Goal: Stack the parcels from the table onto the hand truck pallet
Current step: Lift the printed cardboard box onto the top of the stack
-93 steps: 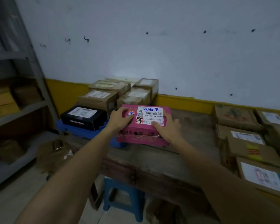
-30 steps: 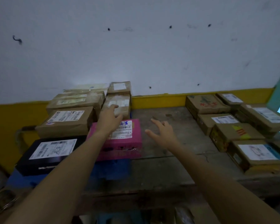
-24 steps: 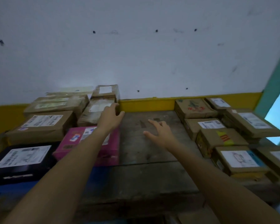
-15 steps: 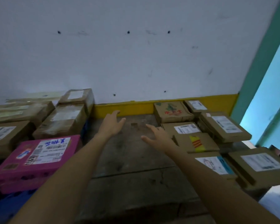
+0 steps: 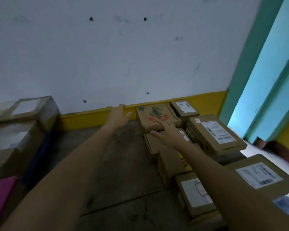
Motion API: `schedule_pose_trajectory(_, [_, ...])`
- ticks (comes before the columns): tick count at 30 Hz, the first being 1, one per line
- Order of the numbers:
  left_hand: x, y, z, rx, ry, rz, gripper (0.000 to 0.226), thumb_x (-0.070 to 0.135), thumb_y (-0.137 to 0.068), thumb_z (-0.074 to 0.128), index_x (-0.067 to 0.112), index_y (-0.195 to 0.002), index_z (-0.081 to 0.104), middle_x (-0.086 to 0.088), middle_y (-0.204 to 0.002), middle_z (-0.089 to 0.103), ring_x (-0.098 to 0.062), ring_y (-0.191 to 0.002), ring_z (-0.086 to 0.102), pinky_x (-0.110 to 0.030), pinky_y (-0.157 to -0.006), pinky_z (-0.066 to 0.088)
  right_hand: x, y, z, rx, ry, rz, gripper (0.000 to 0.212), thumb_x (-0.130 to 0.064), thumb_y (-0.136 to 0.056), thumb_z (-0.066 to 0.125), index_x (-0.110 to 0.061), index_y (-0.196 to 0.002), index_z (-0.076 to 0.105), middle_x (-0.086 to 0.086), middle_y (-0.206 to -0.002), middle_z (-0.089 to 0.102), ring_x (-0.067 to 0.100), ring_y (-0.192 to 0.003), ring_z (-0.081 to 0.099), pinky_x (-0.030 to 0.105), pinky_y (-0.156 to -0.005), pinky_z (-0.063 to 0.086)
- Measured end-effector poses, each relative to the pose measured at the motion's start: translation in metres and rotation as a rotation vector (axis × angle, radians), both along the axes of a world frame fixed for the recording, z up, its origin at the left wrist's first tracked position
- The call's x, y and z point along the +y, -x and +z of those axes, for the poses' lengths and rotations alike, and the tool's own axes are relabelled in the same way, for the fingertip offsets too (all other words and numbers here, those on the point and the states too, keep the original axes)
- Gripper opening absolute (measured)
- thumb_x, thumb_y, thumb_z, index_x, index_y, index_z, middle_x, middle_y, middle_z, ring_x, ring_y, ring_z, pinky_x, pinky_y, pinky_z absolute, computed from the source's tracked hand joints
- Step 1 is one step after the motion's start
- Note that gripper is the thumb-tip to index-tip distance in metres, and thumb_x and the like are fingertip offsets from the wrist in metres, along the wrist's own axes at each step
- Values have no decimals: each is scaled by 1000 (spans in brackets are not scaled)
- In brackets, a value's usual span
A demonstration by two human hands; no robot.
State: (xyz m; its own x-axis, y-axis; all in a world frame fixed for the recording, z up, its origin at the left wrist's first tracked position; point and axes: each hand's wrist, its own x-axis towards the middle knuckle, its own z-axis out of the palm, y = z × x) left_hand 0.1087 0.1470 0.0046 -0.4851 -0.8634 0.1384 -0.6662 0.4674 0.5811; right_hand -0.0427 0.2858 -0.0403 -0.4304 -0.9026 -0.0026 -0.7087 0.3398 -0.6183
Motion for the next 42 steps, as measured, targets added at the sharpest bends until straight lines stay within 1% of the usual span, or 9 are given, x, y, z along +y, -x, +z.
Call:
schedule_pose_trajectory(7, [-41,68,-38,-50,-53,-37,55,31,-95,48,10,-143,32,-15,-146,40,-32,-134,38,-41,-104,36,-33,53,-12,28,-88,-80,71,-56,-88,48,-25,-147,22,15,-149,28,37,-134,32,51,-105,37])
schedule_pose_trajectory(12, [-79,96,-64,-51,-118,11,58,37,-93,48,17,-144,30,-14,-145,40,-33,-132,40,-43,-101,40,-63,92,-23,6,-121,-135,72,-56,-88,49,-27,-146,20,18,-150,17,40,-136,21,51,-108,31])
schedule_pose_trajectory(16, [-102,114,-87,-78,-202,68,58,37,-94,47,20,-145,26,-14,-151,32,-34,-139,29,-49,-108,35,-92,120,-33,29,-165,-199,72,-57,-87,48,-27,-146,19,18,-151,16,41,-135,20,51,-105,29])
schedule_pose_trajectory(19, [-118,131,-99,-76,-237,56,57,36,-95,46,20,-146,25,-14,-150,33,-35,-140,27,-52,-107,37,-109,135,-43,27,-197,-228,71,-57,-87,49,-26,-145,21,19,-152,15,43,-136,19,53,-107,26])
schedule_pose_trajectory(25, [-134,158,-123,-103,-260,50,55,34,-97,41,23,-147,21,-16,-149,35,-37,-142,16,-50,-109,29,-132,157,-67,16,-285,-234,71,-56,-87,49,-20,-143,25,19,-150,16,42,-133,23,52,-106,26])
schedule_pose_trajectory(27, [-138,161,-132,-117,-296,40,56,36,-97,41,27,-148,19,-18,-147,36,-38,-141,20,-50,-108,31,-136,163,-72,21,-309,-218,72,-58,-86,49,-19,-142,26,18,-147,18,41,-132,24,50,-105,28])
schedule_pose_trajectory(31, [-147,170,-144,-120,-370,66,60,41,-96,42,27,-149,17,-20,-146,36,-37,-129,43,-46,-103,43,-146,174,-79,-15,-351,-198,75,-61,-85,48,-21,-143,25,18,-144,22,39,-131,26,49,-103,30])
schedule_pose_trajectory(36, [-150,177,-153,-26,-404,82,61,42,-94,45,30,-148,17,-17,-140,45,-33,-117,54,-32,-85,50,-152,180,-85,-23,-366,-180,79,-67,-83,46,-24,-145,22,19,-145,21,38,-132,25,49,-103,30])
schedule_pose_trajectory(42, [-151,177,-156,14,-437,95,64,45,-92,47,32,-147,18,-20,-146,36,-37,-129,43,-45,-101,46,-152,180,-85,-19,-351,-180,80,-67,-82,47,-26,-145,22,17,-144,24,38,-131,26,49,-104,28])
